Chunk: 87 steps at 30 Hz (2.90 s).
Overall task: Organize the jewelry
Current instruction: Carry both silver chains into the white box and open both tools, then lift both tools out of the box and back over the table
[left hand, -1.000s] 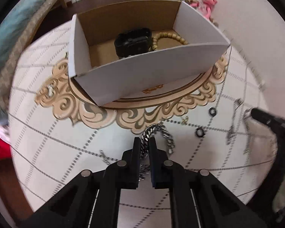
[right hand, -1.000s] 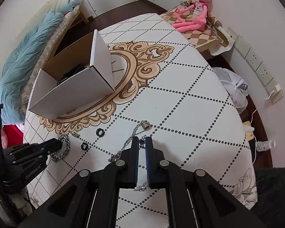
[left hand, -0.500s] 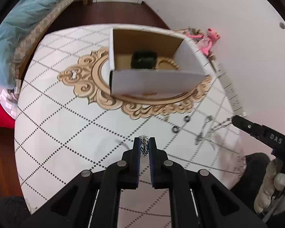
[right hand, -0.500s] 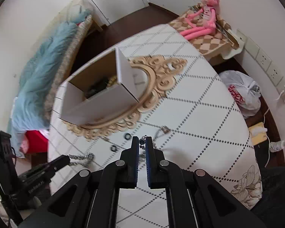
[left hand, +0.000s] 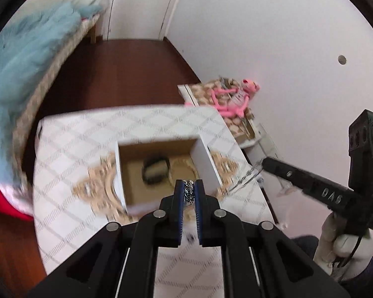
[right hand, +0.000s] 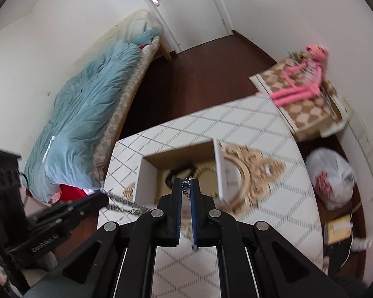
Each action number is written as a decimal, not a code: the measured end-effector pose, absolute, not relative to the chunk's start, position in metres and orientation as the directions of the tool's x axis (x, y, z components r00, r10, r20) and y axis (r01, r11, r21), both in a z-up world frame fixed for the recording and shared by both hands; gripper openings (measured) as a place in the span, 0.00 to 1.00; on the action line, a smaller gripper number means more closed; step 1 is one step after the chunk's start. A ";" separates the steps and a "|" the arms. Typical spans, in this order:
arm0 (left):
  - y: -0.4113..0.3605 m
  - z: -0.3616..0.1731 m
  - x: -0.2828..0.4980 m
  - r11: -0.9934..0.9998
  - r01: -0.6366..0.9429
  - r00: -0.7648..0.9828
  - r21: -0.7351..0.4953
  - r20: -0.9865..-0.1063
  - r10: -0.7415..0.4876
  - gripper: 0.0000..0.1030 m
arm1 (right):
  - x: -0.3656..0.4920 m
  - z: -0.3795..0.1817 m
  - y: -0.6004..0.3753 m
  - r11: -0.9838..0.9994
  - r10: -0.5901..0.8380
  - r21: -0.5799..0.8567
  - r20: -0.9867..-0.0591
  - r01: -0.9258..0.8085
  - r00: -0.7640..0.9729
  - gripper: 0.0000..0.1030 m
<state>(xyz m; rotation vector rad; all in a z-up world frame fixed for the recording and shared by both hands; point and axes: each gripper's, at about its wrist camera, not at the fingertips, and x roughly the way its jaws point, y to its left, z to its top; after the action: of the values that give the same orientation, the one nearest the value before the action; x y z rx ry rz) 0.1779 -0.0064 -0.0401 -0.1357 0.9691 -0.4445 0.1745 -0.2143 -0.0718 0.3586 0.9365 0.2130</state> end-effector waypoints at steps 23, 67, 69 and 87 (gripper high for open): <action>0.014 -0.126 0.281 0.996 0.039 0.347 -0.081 -0.934 -0.090 0.13 | 0.339 -0.154 -0.178 0.970 0.240 0.239 -0.929 -0.039 0.282 0.10; 0.010 -0.037 0.110 0.997 -0.065 0.591 0.043 -0.804 0.073 0.94 | 0.122 -0.057 -0.193 0.999 -0.019 0.007 -0.826 0.044 0.563 0.95; 0.010 -0.027 0.104 0.998 -0.058 0.606 0.039 -0.793 0.066 0.94 | 0.113 -0.044 -0.193 0.999 -0.030 -0.004 -0.811 0.045 0.585 0.95; 0.007 -0.048 0.093 0.995 -0.081 0.600 0.060 -0.794 0.096 0.94 | 0.101 -0.067 -0.211 0.994 0.013 0.072 -0.832 0.085 0.555 0.95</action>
<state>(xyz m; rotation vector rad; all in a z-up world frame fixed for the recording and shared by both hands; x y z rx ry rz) 0.0934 0.0075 -0.0484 0.0182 0.9220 0.1024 0.1014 -0.2110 -0.0670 0.1080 0.9825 -0.0430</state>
